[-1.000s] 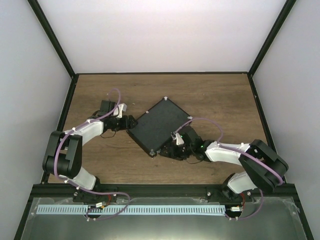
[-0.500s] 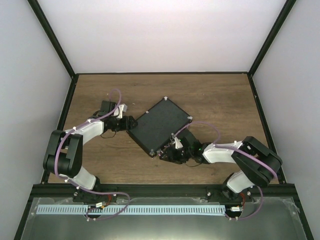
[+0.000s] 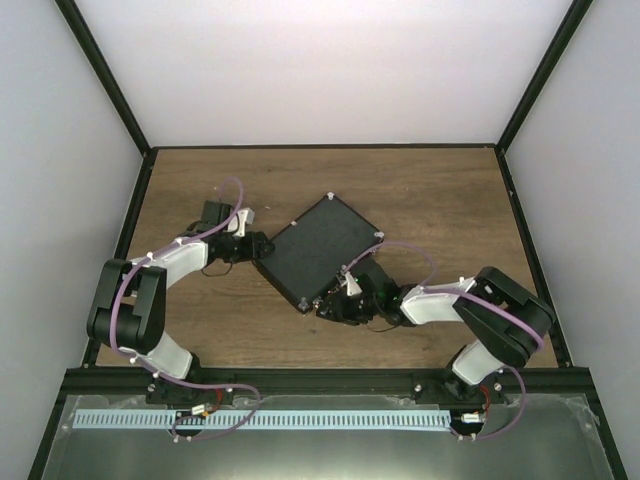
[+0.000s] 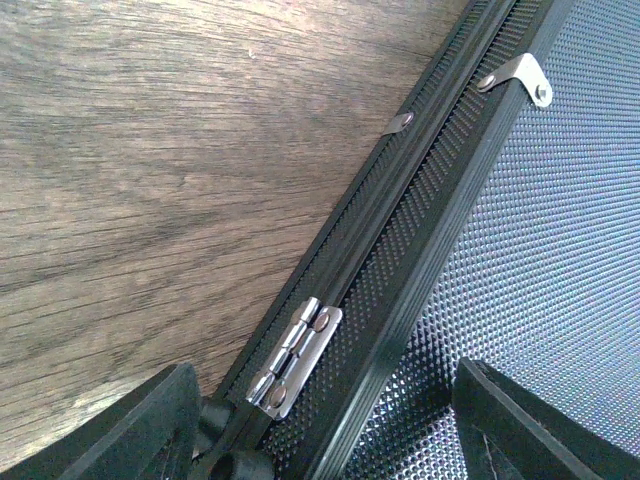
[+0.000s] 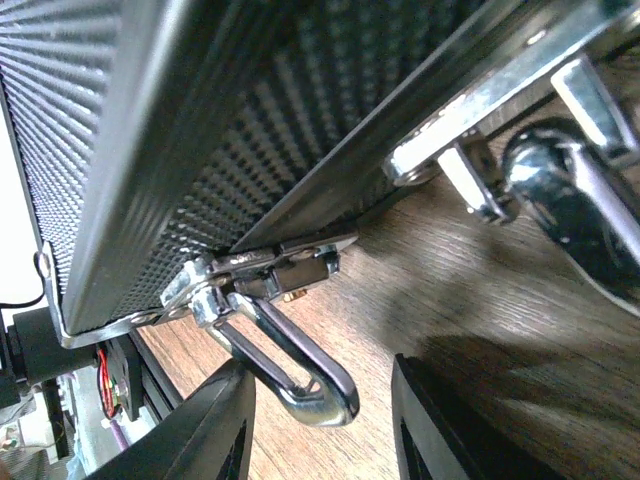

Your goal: Pack up texas hold em set

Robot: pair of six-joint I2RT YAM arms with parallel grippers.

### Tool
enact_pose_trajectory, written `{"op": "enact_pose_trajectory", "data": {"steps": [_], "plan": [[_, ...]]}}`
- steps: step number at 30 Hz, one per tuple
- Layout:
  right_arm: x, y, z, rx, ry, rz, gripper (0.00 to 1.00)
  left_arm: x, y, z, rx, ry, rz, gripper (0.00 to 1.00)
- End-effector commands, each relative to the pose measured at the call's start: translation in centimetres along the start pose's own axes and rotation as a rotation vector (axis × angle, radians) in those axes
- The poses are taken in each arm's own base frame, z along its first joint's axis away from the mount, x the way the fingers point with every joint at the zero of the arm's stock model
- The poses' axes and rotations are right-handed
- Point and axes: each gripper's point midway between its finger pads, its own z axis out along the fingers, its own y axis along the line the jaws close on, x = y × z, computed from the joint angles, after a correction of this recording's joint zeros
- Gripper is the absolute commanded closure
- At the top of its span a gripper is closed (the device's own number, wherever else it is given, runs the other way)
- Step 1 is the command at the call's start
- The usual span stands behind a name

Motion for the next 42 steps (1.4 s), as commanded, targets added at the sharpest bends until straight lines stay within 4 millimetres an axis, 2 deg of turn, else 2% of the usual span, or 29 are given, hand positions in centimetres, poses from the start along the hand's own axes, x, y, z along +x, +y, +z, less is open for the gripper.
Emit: {"op": "enact_pose_trajectory", "data": {"steps": [1, 3, 5, 8, 13, 17, 24, 35, 42], "plan": [[-0.2, -2.6, 0.2, 0.133, -0.026, 0.015, 0.61, -0.3, 0.1, -0.3, -0.034, -0.008, 0.024, 0.29], [-0.1, -2.7, -0.4, 0.144, -0.035, 0.013, 0.61, -1.0, 0.3, -1.0, -0.066, -0.034, 0.031, 0.28], [0.1, -2.9, -1.0, 0.159, -0.044, 0.014, 0.60, -1.9, 0.4, -1.6, -0.091, -0.069, 0.037, 0.23], [0.4, -2.8, -1.8, 0.157, -0.054, 0.018, 0.54, -3.2, -0.1, -2.4, -0.101, -0.107, 0.052, 0.20], [-0.3, -0.7, -3.0, 0.102, -0.092, 0.027, 0.53, -4.4, -1.5, -2.6, -0.055, -0.114, 0.100, 0.19], [-1.6, 0.6, -3.6, 0.070, -0.152, 0.025, 0.53, -4.3, -2.2, -2.0, -0.039, -0.082, 0.130, 0.19], [-2.2, 0.2, -2.0, 0.087, -0.127, 0.015, 0.58, -3.6, -2.3, -0.6, -0.035, -0.044, 0.136, 0.21], [-1.7, -1.2, 0.0, 0.101, -0.075, 0.006, 0.61, -1.1, -1.5, 1.0, -0.024, 0.051, 0.112, 0.21], [-1.3, -2.2, 0.5, 0.126, -0.054, 0.013, 0.70, 0.1, -1.8, 1.2, 0.003, 0.083, 0.102, 0.21]]}}
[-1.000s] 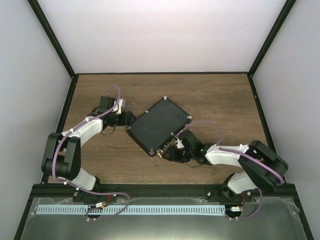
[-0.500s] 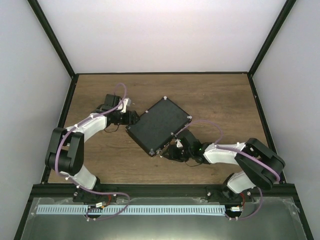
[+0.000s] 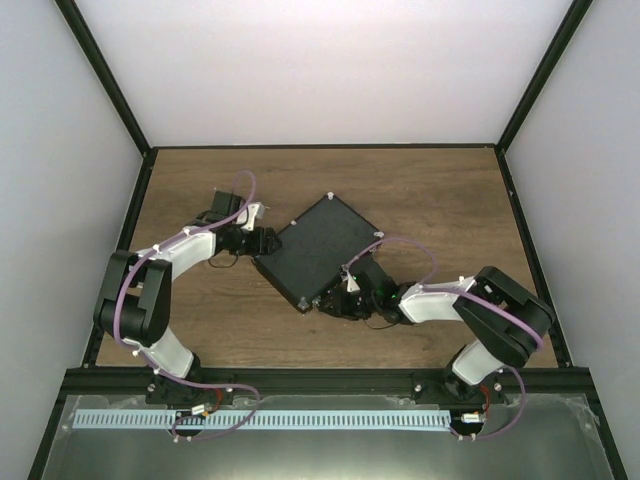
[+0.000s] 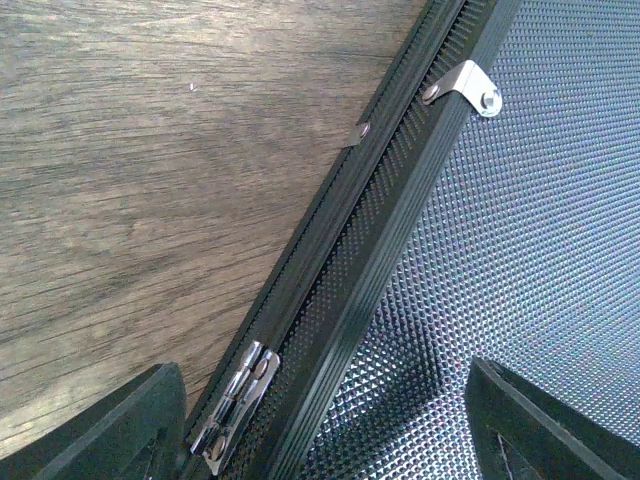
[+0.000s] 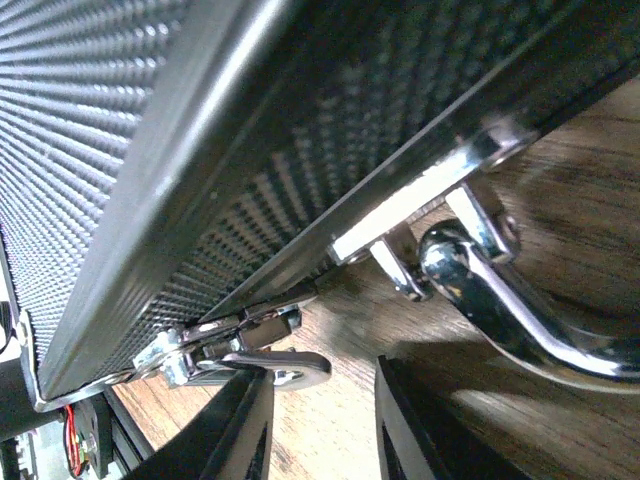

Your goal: Pack up texas hold em set

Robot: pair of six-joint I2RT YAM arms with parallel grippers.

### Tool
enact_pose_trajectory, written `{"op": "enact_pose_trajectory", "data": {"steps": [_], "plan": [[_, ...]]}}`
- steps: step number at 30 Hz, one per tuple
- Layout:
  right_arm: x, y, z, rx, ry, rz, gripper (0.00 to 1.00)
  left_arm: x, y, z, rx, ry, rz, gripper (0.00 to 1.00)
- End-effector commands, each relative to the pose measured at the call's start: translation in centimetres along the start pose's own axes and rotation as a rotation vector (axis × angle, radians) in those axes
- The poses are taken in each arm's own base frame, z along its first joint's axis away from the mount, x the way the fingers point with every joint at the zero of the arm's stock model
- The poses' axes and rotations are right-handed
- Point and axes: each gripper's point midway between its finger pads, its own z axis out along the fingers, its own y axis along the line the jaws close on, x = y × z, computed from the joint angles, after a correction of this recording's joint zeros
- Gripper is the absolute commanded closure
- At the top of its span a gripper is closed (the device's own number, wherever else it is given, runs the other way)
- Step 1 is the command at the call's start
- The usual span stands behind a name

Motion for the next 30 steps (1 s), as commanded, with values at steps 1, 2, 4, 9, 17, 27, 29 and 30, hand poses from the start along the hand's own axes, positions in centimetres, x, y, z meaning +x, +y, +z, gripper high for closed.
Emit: {"op": "enact_pose_trajectory", "data": {"steps": [1, 2, 4, 9, 17, 27, 29, 30], "plan": [[0.5, -1.7, 0.7, 0.060, 0.022, 0.010, 0.72, 1.3, -0.5, 0.6, 0.033, 0.043, 0.008, 0.21], [0.5, -1.8, 0.8, 0.061, 0.023, 0.011, 0.73, 1.4, -0.6, 0.7, 0.034, 0.046, 0.009, 0.21], [0.5, -1.9, 1.0, 0.065, 0.025, 0.011, 0.76, 1.5, -0.7, 0.8, 0.038, 0.052, 0.010, 0.21], [0.5, -2.5, 1.2, 0.082, 0.018, 0.019, 0.81, 2.0, -0.8, 1.2, 0.050, 0.070, 0.007, 0.24], [0.0, -2.9, 1.9, 0.097, 0.004, 0.020, 0.86, 2.7, -1.4, 1.2, 0.061, 0.086, 0.009, 0.24], [-0.8, -3.7, 2.6, 0.123, -0.035, 0.025, 0.92, 4.3, -2.0, 1.3, 0.080, 0.110, 0.004, 0.25], [-1.0, -3.7, 2.6, 0.124, -0.048, 0.030, 0.94, 4.6, -2.3, 1.3, 0.088, 0.112, 0.001, 0.25], [-1.2, -3.8, 2.7, 0.125, -0.053, 0.032, 0.94, 4.8, -2.4, 1.3, 0.091, 0.114, -0.001, 0.25]]}}
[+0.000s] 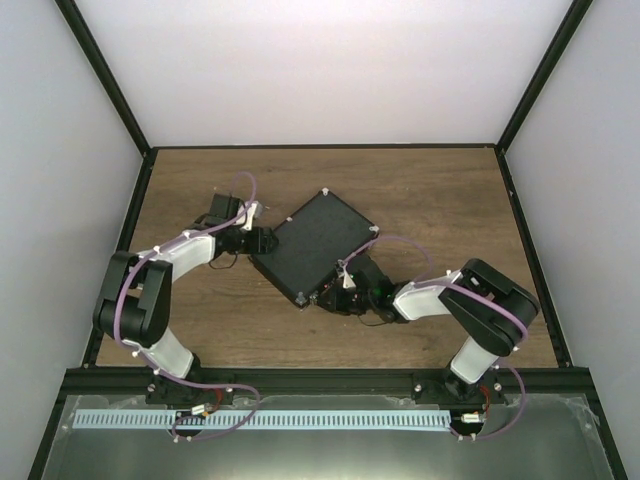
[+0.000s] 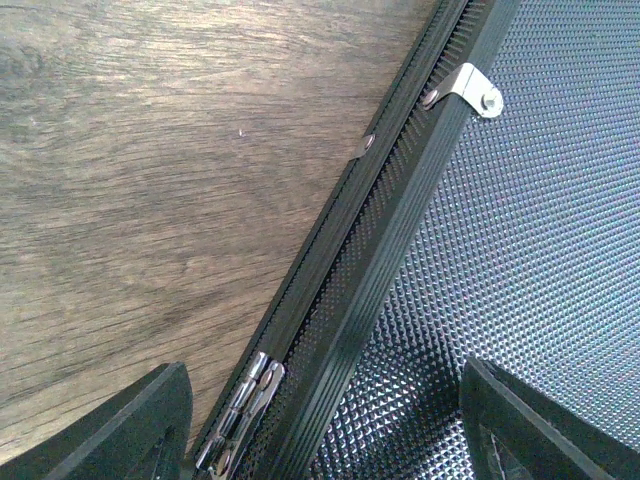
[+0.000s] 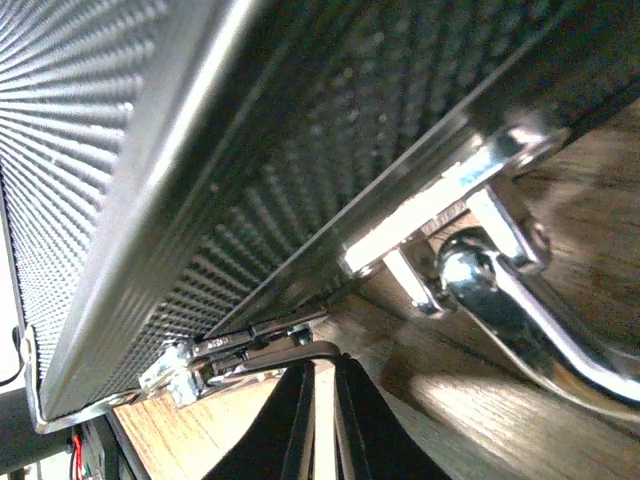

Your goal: Pack up texas hold em set

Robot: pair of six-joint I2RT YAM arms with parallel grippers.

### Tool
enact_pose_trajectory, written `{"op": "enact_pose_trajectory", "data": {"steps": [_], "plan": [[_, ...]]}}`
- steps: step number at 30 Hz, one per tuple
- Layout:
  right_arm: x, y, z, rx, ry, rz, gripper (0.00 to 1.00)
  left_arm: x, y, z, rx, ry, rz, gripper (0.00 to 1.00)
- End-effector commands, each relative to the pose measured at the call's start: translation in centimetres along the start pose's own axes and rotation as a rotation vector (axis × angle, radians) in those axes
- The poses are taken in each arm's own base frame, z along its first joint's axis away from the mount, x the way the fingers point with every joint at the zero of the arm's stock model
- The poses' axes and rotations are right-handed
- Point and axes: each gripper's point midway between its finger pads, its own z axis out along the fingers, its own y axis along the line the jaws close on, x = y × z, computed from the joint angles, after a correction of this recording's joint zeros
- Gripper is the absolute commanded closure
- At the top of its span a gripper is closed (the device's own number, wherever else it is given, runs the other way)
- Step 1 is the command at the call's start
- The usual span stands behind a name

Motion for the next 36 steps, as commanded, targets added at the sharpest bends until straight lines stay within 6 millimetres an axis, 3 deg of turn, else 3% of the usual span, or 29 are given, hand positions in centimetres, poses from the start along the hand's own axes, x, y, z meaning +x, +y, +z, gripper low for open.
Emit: {"op": "enact_pose_trajectory", "data": {"steps": [1, 9, 15, 20, 24, 26, 30, 33, 36], "plan": [[0.2, -4.0, 1.2, 0.156, -0.016, 0.041, 0.95, 5.3, -3.5, 0.4, 0.130, 0.167, -0.034, 0.26], [-0.5, -3.5, 1.7, 0.135, -0.036, 0.055, 0.96, 6.2, -3.6, 0.1, 0.121, 0.167, -0.038, 0.26], [-0.7, -3.5, 0.7, 0.155, -0.058, 0.029, 0.92, 4.6, -2.9, -1.1, 0.048, 0.091, -0.025, 0.22], [-1.0, -2.9, -2.5, 0.187, -0.113, -0.057, 0.77, 0.8, -2.6, -4.3, -0.043, -0.098, -0.007, 0.10], [-2.3, -1.6, -5.9, 0.219, -0.185, -0.172, 0.53, -1.8, -3.7, -7.0, -0.044, -0.219, 0.050, 0.09], [-3.5, -0.2, -7.4, 0.213, -0.220, -0.237, 0.37, -2.8, -4.7, -7.7, -0.020, -0.243, 0.082, 0.08], [-7.8, 2.3, -10.0, 0.192, -0.294, -0.321, 0.17, -5.4, -5.8, -7.6, -0.011, -0.264, 0.111, 0.06], [-12.2, 2.2, -11.2, 0.199, -0.358, -0.319, 0.10, -7.8, -4.6, -6.5, -0.081, -0.272, 0.091, 0.02], [-16.7, 0.3, -12.6, 0.225, -0.441, -0.295, 0.07, -10.1, -1.3, -5.1, -0.124, -0.304, 0.014, 0.00]]}}
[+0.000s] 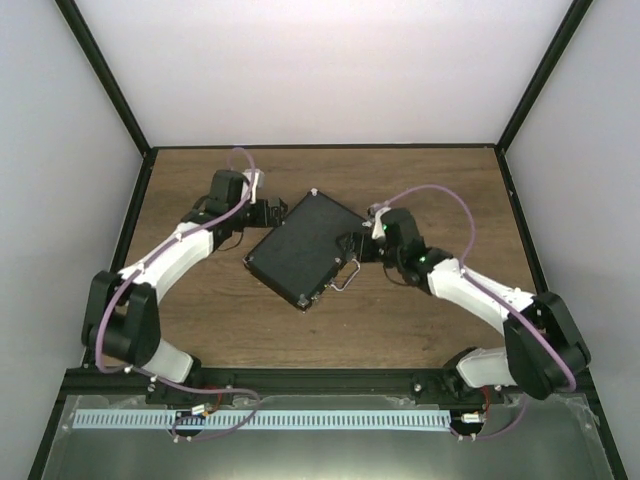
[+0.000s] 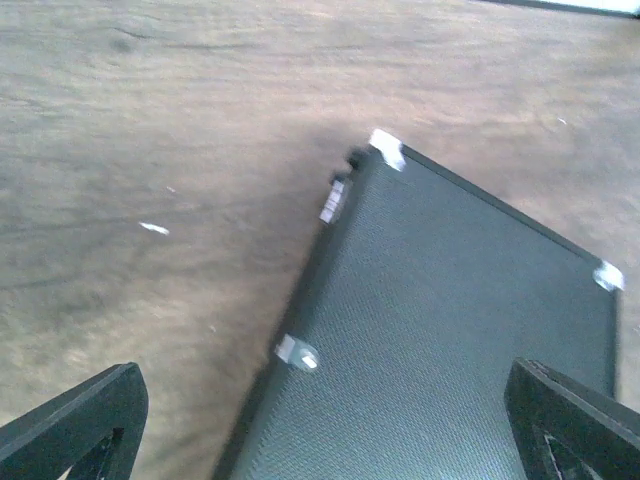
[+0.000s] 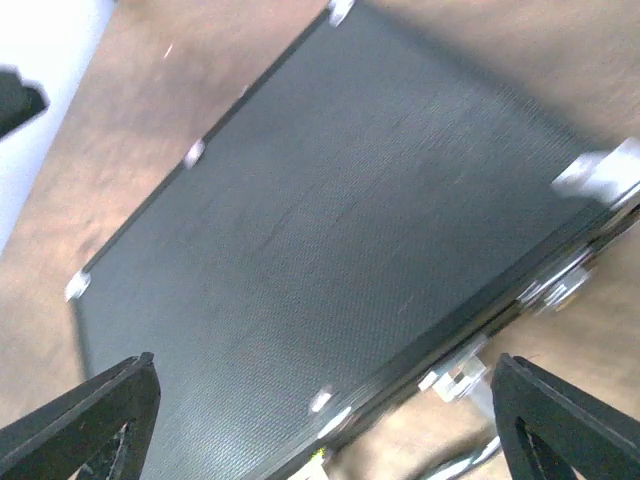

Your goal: Pack up texas hold em set

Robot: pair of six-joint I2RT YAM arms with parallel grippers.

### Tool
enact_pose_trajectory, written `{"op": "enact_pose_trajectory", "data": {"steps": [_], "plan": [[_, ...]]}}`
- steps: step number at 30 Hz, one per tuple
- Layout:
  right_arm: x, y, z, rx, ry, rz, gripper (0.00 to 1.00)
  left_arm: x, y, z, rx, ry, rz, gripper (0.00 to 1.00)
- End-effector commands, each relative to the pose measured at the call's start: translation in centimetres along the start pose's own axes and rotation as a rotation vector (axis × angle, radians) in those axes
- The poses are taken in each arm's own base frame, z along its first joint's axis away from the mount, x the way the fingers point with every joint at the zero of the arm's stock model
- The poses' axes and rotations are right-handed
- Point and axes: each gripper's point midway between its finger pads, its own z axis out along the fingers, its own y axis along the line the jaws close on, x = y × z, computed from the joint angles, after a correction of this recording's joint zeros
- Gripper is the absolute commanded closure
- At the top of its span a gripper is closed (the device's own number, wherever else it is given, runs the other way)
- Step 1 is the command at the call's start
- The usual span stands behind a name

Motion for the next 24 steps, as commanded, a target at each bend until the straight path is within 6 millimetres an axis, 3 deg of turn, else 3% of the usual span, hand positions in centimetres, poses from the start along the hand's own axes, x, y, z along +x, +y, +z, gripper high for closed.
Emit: {"op": "enact_pose_trajectory", "data": {"steps": [1, 4, 7, 9, 12, 14, 18, 24], "plan": [[-5.2, -4.6, 0.5, 0.077, -0.091, -0.037, 0.06, -2.5, 5.0, 2.3, -0.079, -0.053, -0.087, 0.00], [-8.0, -10.5, -0.2, 0.153, -0.159, 0.014, 0.04, -4.3, 10.0, 1.5, -0.105, -0.145, -0.187, 0.00], [-10.3, -17.1, -3.0, 0.294, -0.248, 0.035, 0.03, -4.8, 16.7, -1.5, -0.201, -0.268, -0.270, 0.00], [-11.3, -21.1, -5.7, 0.421, -0.308, 0.043, 0.03, -4.0, 21.8, -4.5, -0.289, -0.360, -0.340, 0.00], [-11.5, -24.3, -9.0, 0.521, -0.410, 0.020, 0.03, -1.3, 28.1, -9.3, -0.421, -0.501, -0.426, 0.00], [-11.3, -25.2, -10.3, 0.546, -0.475, -0.014, 0.02, 0.4, 29.2, -10.9, -0.505, -0.552, -0.395, 0.00], [-10.4, -25.5, -10.9, 0.564, -0.544, -0.049, 0.02, 1.9, 28.8, -12.4, -0.585, -0.617, -0.324, 0.00], [-9.7, -26.0, -10.0, 0.547, -0.587, -0.076, 0.01, 2.8, 28.5, -12.6, -0.667, -0.655, -0.287, 0.00]]}}
